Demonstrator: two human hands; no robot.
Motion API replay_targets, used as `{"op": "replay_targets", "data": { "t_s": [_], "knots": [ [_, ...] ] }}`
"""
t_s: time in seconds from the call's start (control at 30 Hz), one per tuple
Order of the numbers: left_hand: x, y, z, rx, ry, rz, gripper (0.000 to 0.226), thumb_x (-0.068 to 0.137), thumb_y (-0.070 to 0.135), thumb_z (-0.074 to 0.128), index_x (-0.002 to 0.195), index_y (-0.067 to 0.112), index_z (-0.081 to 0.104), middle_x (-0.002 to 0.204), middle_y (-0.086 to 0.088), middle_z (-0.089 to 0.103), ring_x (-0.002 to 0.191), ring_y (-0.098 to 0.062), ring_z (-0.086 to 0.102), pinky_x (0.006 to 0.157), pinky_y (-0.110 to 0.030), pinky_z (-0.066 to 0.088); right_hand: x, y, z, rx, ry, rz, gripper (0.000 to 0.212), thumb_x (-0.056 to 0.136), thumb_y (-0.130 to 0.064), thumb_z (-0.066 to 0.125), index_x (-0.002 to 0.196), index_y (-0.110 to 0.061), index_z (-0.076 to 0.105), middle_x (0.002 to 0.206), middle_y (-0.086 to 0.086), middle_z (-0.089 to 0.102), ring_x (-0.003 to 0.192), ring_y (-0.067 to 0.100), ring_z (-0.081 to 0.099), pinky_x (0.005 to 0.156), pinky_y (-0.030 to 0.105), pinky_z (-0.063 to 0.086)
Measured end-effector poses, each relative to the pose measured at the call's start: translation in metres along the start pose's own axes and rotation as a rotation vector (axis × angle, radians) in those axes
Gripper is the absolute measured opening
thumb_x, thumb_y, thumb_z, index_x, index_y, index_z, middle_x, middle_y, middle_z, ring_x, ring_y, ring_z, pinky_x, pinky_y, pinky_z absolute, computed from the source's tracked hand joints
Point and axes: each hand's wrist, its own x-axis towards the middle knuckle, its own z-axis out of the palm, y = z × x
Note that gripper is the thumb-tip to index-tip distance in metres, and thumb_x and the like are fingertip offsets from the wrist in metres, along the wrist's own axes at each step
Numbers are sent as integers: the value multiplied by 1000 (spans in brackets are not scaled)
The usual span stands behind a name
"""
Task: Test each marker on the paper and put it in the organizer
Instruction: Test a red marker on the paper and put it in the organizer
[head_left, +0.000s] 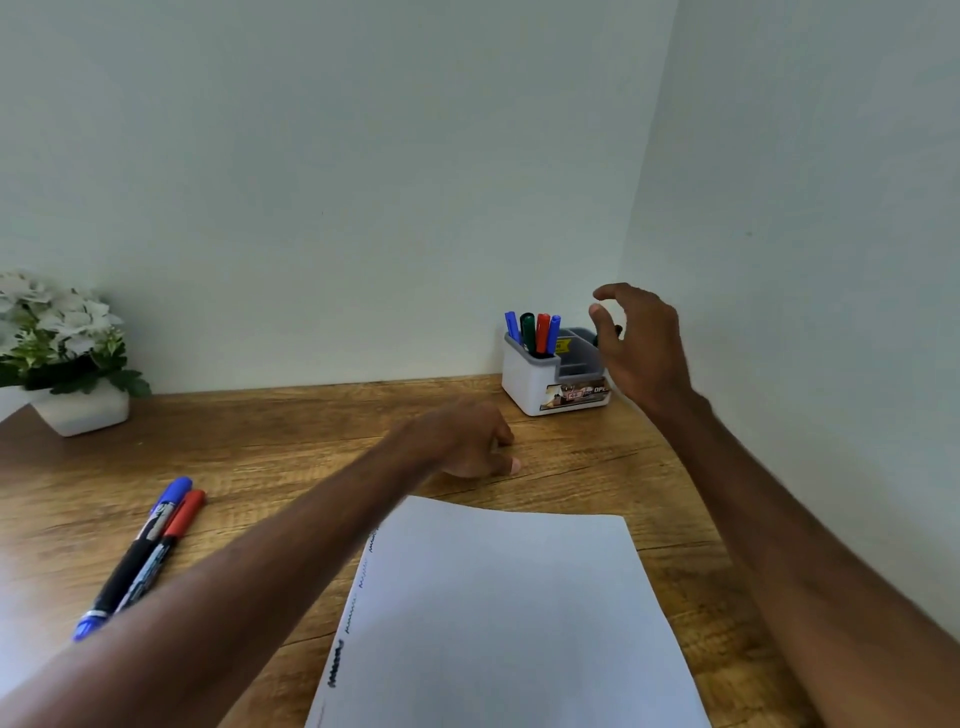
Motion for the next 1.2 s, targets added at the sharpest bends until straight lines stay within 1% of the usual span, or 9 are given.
{"op": "replay_targets", "data": {
  "t_s": [0.13,0.27,0.4,0.53,0.6,0.7,0.9,1.1,1.2],
  "knots": [
    [-4,1,1,-7,11,-14,49,102,43,56,142,15,60,136,-2,66,121,-20,59,96,-31,47,-18,-34,-5,35,-65,-40,29,102,-17,59,130,-12,63,133,6,65,123,17,59,91,8,39],
    [-17,-4,-3,-37,22,-2,44,100,38,58,141,19,61,139,1,65,125,-19,59,108,-38,48,-49,-82,-7,139,-114,-199,21,96,-5,59,113,-12,67,113,5,71,104,19,64,91,31,53],
    [-64,-42,-12,-121,133,-13,24,96,26,61,113,21,77,114,3,76,107,-17,68,100,-39,53,-84,-134,-7,210,-352,-276,19,87,-11,49,92,-19,66,91,-2,71,82,16,64,74,39,55],
    [-131,-104,-17,-213,355,-119,15,95,27,69,102,20,81,101,4,79,97,-11,72,93,-35,56,-113,-185,-3,274,-582,-490,24,83,-2,57,85,-18,74,83,-6,75,69,0,58,65,16,46],
    [-159,-134,-9,-281,487,-205,12,93,28,72,96,21,81,92,9,78,92,-7,72,92,-34,57,-126,-208,7,305,-713,-581,27,82,5,62,93,-16,77,90,-5,77,73,-4,61,70,14,50],
    [-187,-164,7,-288,588,-301,12,93,28,72,95,21,82,92,10,78,90,-5,71,90,-33,57,-141,-237,28,286,-842,-686,27,83,1,68,102,-17,76,98,-3,76,87,9,68,76,33,58],
    [-204,-191,21,-306,722,-366,12,93,21,71,94,14,81,92,2,78,85,-8,71,78,-26,55,-152,-281,60,229,-873,-758,44,83,-2,77,122,-21,69,117,0,70,100,16,66,81,37,58],
    [-203,-201,29,-293,647,-376,9,90,20,72,87,21,80,84,6,77,79,-8,71,78,-34,59,-149,-294,76,143,-864,-866,38,91,-5,68,124,-25,66,125,0,63,104,19,63,73,29,46],
    [-202,-199,31,-286,639,-408,9,90,21,72,89,21,81,86,5,78,81,-9,70,71,-23,54,-143,-290,73,106,-876,-954,25,97,-8,60,120,-18,65,121,3,62,102,19,61,71,29,45]
  ]
}}
